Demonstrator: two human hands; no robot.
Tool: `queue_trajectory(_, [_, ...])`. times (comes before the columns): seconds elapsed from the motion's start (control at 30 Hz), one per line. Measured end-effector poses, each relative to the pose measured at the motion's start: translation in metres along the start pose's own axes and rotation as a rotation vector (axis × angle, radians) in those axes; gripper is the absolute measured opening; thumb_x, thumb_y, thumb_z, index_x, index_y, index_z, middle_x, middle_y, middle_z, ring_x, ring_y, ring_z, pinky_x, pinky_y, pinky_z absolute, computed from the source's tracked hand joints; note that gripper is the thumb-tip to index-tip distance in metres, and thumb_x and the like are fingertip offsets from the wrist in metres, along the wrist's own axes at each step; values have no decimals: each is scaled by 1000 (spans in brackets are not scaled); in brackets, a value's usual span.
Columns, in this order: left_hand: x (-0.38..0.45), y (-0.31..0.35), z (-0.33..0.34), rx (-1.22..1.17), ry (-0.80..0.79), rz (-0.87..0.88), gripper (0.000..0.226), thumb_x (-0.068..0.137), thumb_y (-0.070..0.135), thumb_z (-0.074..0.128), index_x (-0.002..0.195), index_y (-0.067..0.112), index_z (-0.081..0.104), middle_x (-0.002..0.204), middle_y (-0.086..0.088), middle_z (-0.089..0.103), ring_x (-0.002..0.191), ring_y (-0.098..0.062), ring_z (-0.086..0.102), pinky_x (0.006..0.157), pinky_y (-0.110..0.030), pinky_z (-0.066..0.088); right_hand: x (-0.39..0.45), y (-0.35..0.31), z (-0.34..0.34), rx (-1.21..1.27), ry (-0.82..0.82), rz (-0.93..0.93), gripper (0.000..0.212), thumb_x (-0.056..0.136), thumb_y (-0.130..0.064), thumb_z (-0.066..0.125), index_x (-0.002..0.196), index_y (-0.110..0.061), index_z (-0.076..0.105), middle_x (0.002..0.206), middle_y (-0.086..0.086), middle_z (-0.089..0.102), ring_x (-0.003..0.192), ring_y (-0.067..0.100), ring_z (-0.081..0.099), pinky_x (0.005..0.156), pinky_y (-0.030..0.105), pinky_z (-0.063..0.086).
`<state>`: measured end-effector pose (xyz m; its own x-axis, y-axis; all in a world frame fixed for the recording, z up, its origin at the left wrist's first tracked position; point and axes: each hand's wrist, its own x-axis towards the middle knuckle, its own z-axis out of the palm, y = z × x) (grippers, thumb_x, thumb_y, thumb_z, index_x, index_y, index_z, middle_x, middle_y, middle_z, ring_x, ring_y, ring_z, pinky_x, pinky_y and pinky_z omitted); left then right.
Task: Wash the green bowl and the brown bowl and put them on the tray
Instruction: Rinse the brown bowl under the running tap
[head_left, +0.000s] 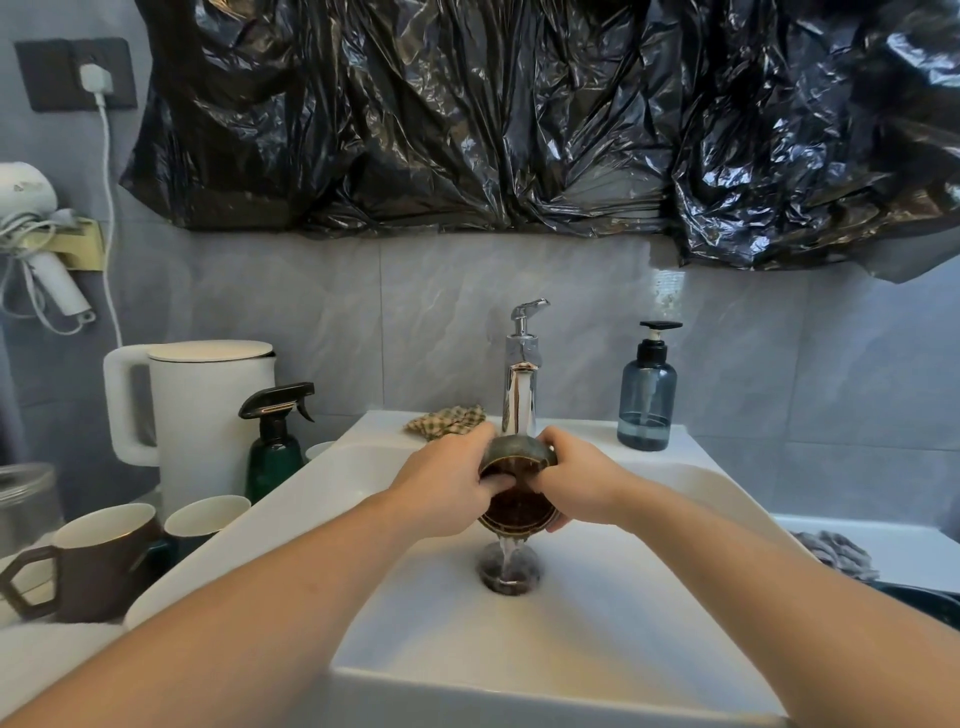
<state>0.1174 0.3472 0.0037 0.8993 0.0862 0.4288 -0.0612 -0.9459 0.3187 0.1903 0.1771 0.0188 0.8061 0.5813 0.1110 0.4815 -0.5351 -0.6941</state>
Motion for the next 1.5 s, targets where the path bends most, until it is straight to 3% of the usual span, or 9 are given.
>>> queue_trajectory(0.2, [-1, 4, -1, 87, 83, 54, 20, 101, 39, 66, 100, 35, 47, 105, 0, 72, 94, -30, 63, 70, -37, 38, -2, -1, -2, -126, 52, -84, 22, 92, -10, 58, 110, -21, 67, 94, 4, 71, 81, 23, 68, 61, 29, 57])
queue_trajectory(0.37, [1, 2, 3, -47, 82, 59, 20, 97, 29, 71, 95, 33, 51, 95, 2, 69, 89, -26, 62, 72, -41, 47, -4, -3, -3, -199, 140, -133, 19, 91, -12, 64, 96, -30, 63, 81, -8, 64, 75, 11, 62, 54, 19, 43])
queue_trajectory(0.67, [2, -3, 2, -124, 75, 75, 18, 97, 16, 67, 99, 33, 61, 95, 7, 68, 89, -19, 61, 74, -35, 48, 0, -1, -2, -173, 184, -156, 15, 90, -19, 69, 86, -33, 64, 82, -6, 67, 79, 16, 66, 60, 25, 51])
queue_trajectory(0.83, [4, -1, 4, -109, 87, 90, 15, 98, 19, 68, 109, 29, 62, 104, 3, 70, 94, -21, 62, 80, -36, 52, 0, 5, -3, -128, 46, -80, 25, 91, -14, 66, 115, -21, 69, 96, 4, 74, 82, 21, 74, 70, 32, 64])
queue_trajectory(0.9, [6, -2, 6, -98, 85, 83, 12, 99, 23, 68, 109, 26, 62, 104, 1, 71, 96, -24, 63, 82, -41, 54, 1, 7, -2, -114, 45, -65, 24, 95, -13, 62, 118, -19, 67, 96, 7, 75, 78, 20, 76, 72, 36, 66])
queue_trajectory(1.0, [8, -3, 7, -150, 115, 58, 7, 100, 29, 68, 103, 30, 62, 96, 8, 69, 91, -17, 63, 76, -32, 52, 2, 7, -2, -102, 99, -75, 18, 97, -15, 61, 112, -20, 68, 91, 7, 76, 70, 19, 77, 71, 38, 66])
queue_trajectory(1.1, [10, -3, 6, -178, 141, 50, 13, 99, 27, 68, 102, 39, 63, 94, 14, 66, 90, -13, 61, 76, -29, 49, 2, 5, 0, -143, 145, -101, 15, 95, -17, 62, 106, -21, 70, 82, 4, 75, 69, 20, 75, 67, 36, 65])
queue_trajectory(1.3, [4, -1, 3, -117, 110, 27, 29, 91, 19, 77, 114, 29, 64, 108, 9, 69, 98, -15, 62, 83, -27, 49, 3, 6, 2, -156, 185, -124, 17, 95, -22, 67, 111, -25, 70, 91, -3, 72, 79, 17, 71, 67, 31, 62])
queue_trajectory(1.5, [2, 6, 0, -65, 193, 26, 39, 87, 16, 82, 96, 38, 51, 96, 11, 61, 90, -13, 54, 70, -20, 38, 5, 5, 2, -156, 215, -162, 19, 90, -19, 74, 106, -27, 68, 95, -5, 71, 86, 17, 69, 78, 35, 61])
